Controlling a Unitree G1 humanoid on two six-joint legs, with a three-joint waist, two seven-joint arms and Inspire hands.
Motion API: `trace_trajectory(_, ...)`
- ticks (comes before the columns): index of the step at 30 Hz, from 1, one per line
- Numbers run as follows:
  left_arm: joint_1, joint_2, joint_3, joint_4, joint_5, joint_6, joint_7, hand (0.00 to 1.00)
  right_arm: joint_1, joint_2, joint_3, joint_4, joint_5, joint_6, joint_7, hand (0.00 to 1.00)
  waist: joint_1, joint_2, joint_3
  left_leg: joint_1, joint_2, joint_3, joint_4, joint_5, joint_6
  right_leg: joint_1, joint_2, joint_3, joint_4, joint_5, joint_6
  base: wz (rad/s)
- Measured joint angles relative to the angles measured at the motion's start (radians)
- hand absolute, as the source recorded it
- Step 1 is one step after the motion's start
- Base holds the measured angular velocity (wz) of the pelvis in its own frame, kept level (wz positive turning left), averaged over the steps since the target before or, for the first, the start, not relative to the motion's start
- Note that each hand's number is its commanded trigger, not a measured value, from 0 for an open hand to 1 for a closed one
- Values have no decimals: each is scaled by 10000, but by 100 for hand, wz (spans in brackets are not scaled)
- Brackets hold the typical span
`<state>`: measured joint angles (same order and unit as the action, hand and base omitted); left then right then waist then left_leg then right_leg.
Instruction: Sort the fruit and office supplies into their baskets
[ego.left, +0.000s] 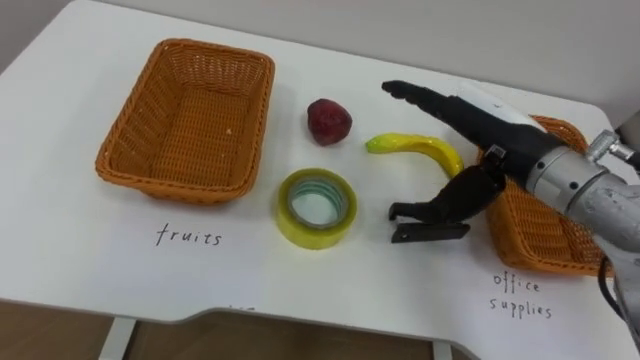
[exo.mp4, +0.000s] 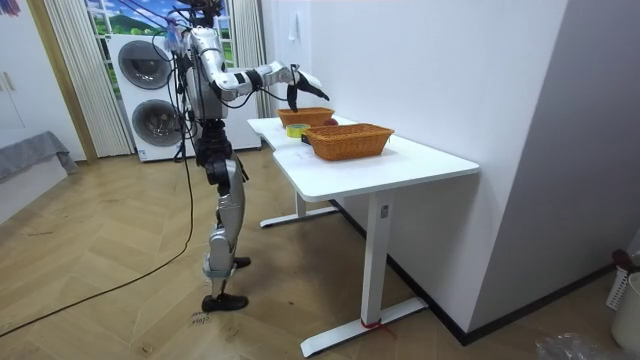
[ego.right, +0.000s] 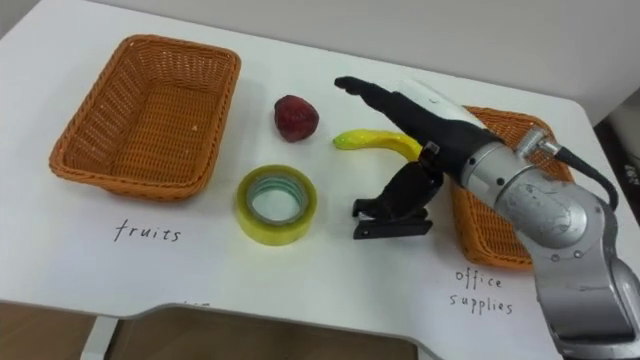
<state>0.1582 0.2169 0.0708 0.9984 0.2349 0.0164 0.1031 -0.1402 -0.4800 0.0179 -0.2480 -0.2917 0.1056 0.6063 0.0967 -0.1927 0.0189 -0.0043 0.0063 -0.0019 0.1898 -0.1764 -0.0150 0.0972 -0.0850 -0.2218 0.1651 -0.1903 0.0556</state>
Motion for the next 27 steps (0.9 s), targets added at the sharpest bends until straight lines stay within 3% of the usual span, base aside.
trace_trajectory(7, -43, -10, -14, -16, -1, -3, 149, 0, 0, 0, 3, 36, -2, 53, 79, 0, 26, 30, -5, 38, -3, 0, -6, 1, 1, 25, 0, 14, -1, 0, 0, 0)
trace_trajectory(9, -44, 9, -156, -16, -4, -4, 257, 0, 0, 0, 12, 149, 17, 51, 79, 0, 41, 98, 33, 98, -4, -8, -22, 1, 1, 80, 0, -1, -3, 0, 0, 0)
trace_trajectory(16, -135, -29, -362, -2, 3, 12, 250, 0, -8, 1, 20, 474, -401, 67, 82, 0, 186, 161, -8, 95, -4, -25, -39, 1, 1, 87, 1, -23, 4, 0, 0, 0)
trace_trajectory(22, -114, -29, -369, -4, 1, 233, 251, 0, -55, 1, 110, 972, -758, 470, 93, 0, 254, 156, -21, 85, -3, -33, -39, 1, 1, 63, -1, -70, 17, 0, 0, 0)
trace_trajectory(27, -122, -30, -354, -91, 20, 259, 238, 0, -82, 4, 110, 1216, -1016, 591, 93, 0, 307, 109, -33, 93, -5, -31, -32, 2, 2, 65, -5, -63, 20, 0, 0, 0)
